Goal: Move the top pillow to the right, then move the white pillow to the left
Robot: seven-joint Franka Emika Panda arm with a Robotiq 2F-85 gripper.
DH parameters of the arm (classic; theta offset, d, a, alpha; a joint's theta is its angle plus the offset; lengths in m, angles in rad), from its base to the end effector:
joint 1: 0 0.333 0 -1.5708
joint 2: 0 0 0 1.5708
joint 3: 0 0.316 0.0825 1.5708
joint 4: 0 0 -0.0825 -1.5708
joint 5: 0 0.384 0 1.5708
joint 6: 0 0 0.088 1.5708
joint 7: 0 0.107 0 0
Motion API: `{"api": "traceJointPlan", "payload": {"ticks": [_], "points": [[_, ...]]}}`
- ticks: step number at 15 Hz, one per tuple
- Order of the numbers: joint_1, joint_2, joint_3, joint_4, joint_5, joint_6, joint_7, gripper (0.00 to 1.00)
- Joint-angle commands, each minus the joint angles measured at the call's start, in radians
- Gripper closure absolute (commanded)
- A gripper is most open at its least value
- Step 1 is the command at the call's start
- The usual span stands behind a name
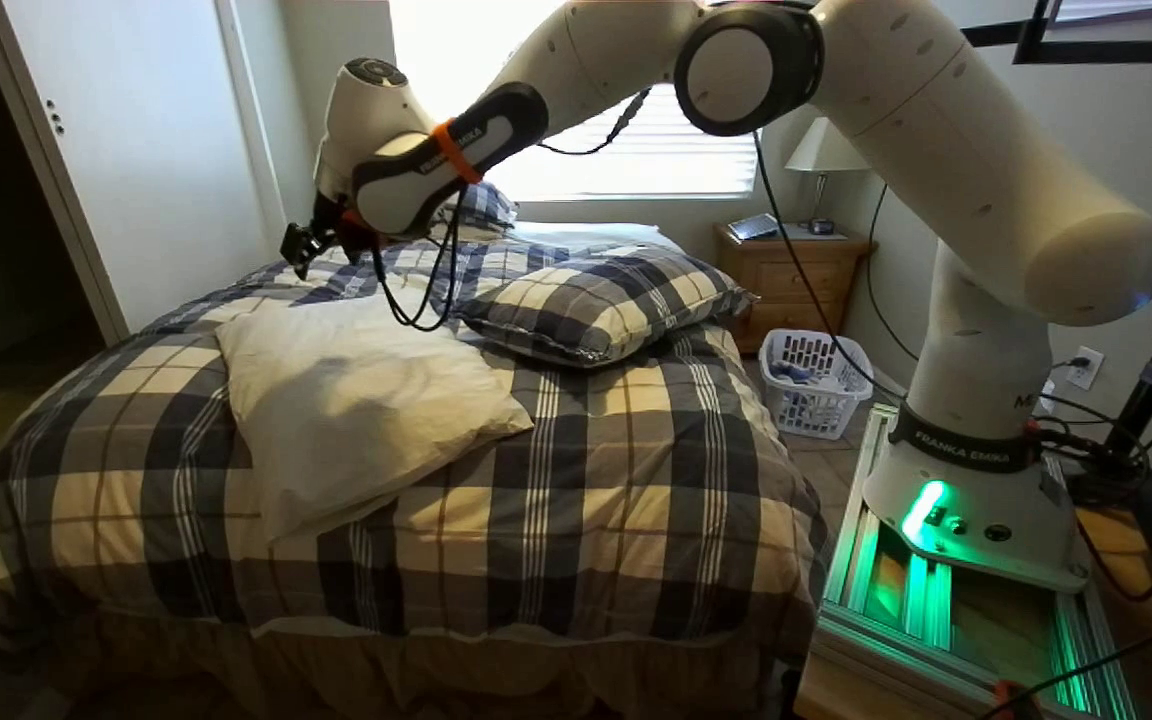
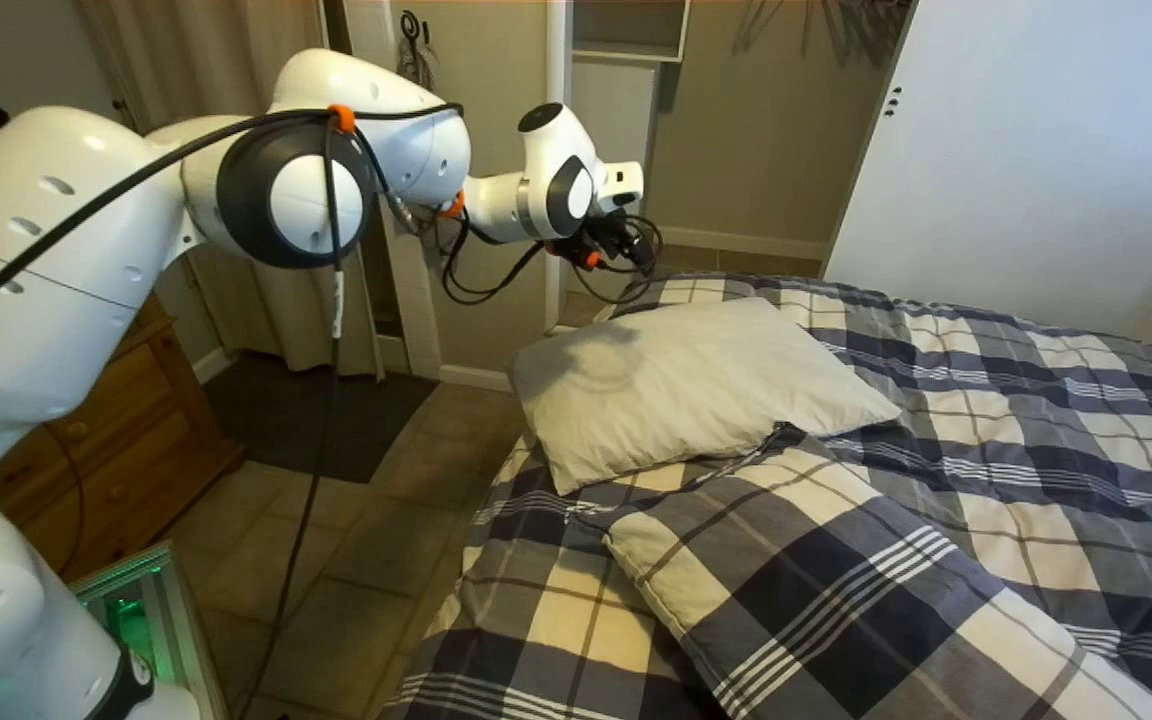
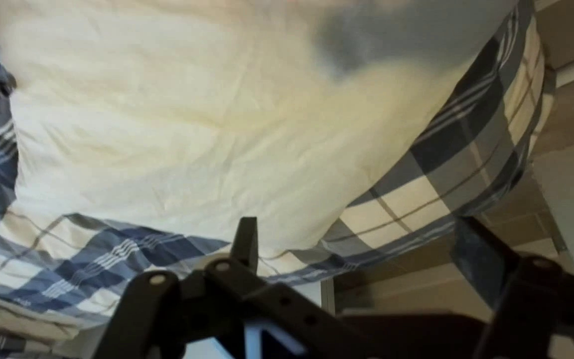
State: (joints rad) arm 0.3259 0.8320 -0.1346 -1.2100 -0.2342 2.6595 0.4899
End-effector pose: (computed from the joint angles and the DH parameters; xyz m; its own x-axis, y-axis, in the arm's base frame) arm 0.7781 0.1948 0.3499 0.7862 -0.0340 0.6171 -0.0542 -0.9984 0.0140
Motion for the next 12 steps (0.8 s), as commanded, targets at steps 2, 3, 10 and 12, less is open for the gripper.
{"api": "traceJointPlan", "payload": {"ticks": [2,3,10,12], "points": [[0.043,-0.168,0.009,-0.206,0.057,-0.183,0.054,0.0],[0.058,-0.189,-0.003,-0.223,0.048,-0.239,0.092,0.0],[0.094,-0.336,-0.013,-0.328,-0.033,-0.532,0.44,0.0],[0.096,-0.374,-0.005,-0.355,-0.085,-0.591,0.538,0.0]]}}
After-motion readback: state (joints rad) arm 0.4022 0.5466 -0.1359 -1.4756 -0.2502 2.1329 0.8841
